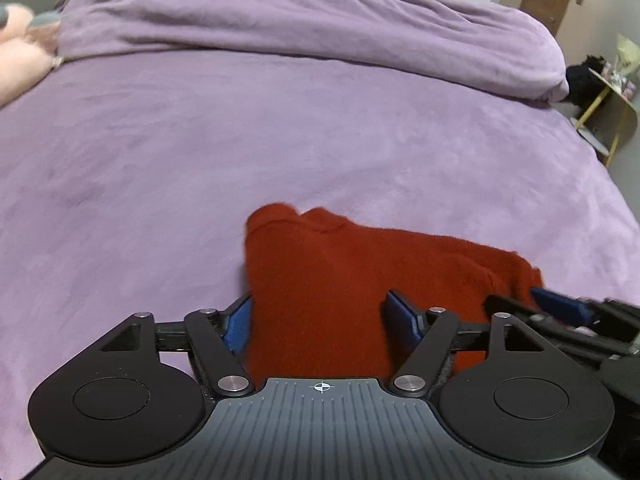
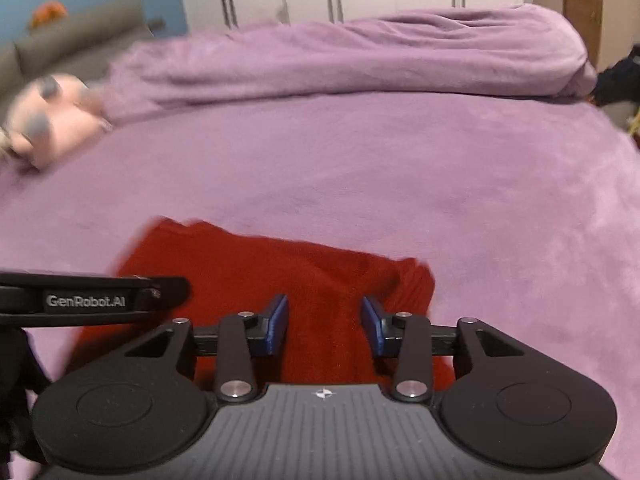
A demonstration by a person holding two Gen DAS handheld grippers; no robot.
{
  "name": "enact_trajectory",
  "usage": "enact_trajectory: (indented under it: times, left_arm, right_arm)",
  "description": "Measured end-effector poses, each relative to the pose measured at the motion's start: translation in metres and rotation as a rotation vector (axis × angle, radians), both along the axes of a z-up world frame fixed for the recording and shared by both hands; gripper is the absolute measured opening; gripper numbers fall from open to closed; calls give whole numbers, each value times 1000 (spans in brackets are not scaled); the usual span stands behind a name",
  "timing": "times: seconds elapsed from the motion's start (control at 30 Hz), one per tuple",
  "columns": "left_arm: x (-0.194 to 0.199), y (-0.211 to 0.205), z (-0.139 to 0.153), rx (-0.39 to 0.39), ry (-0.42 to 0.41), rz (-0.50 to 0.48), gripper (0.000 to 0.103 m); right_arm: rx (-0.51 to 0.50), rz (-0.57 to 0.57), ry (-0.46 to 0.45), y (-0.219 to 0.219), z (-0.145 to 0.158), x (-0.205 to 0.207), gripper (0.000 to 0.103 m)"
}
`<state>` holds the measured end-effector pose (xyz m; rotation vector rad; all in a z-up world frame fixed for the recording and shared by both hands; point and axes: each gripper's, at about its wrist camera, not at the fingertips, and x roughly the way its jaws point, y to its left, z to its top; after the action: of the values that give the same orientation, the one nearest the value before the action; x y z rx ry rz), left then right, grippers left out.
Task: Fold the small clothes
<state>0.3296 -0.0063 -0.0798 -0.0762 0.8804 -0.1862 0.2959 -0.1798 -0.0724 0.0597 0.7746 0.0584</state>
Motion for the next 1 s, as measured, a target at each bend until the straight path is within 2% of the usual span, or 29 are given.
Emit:
enact_trajectory:
  times: [0.07, 0.13, 0.2, 0.27, 0.3, 0.37, 0.43, 0.5, 0.57, 0.7, 0.8, 0.9, 0.93, 0.97, 1.0]
  left_arm:
    - [4, -6, -9, 1, -14, 7, 79]
    - [5, -10, -20, -7, -17, 36, 87]
    - [3, -8, -21, -17, -13, 45, 88]
    - [-2, 1, -12, -46, 2, 43, 85]
    - [-8, 7, -7, -73, 6, 42, 83]
    - [-31, 26, 6, -145, 4, 49, 83]
    - [-65, 46, 15, -195, 7, 34, 83]
    - [-102, 58, 20, -193, 13, 27, 83]
    - [-141, 66, 23, -149, 8, 17, 84]
    - [-195, 60, 18, -63, -5, -18, 86]
    - [-201, 42, 6, 1, 25, -54, 85]
    - [-191, 30, -6, 46, 28, -39, 84]
    - [-185, 28, -10, 66, 41, -23, 83]
    - [-182, 26, -10, 81, 49, -2, 83]
    - [-181, 29, -9, 73, 44, 14, 83]
  right_arm:
    - [-1, -48, -3, -14, -5, 5, 40]
    - [-55, -110, -10, -26, -19, 4, 40]
    - [-28, -145, 12, -39, -30, 4, 44]
    - [-10, -165, 13, -44, -25, 0, 50]
    - [2, -163, 14, -46, -19, -8, 50]
    - [47, -159, -9, -54, -6, -32, 56]
    - [149, -151, -30, -65, 3, -69, 63]
    - [262, -152, -29, -76, 4, -109, 63]
    - [370, -174, -10, -84, 1, -143, 63]
    - [691, -226, 62, -99, -19, -191, 64]
    - [809, -238, 96, -95, -34, -190, 59]
    - [864, -275, 96, -85, -44, -177, 42]
    - [837, -300, 103, -79, -46, -172, 23]
    - [803, -324, 119, -76, -47, -169, 14]
    - [824, -334, 132, -75, -47, -168, 9]
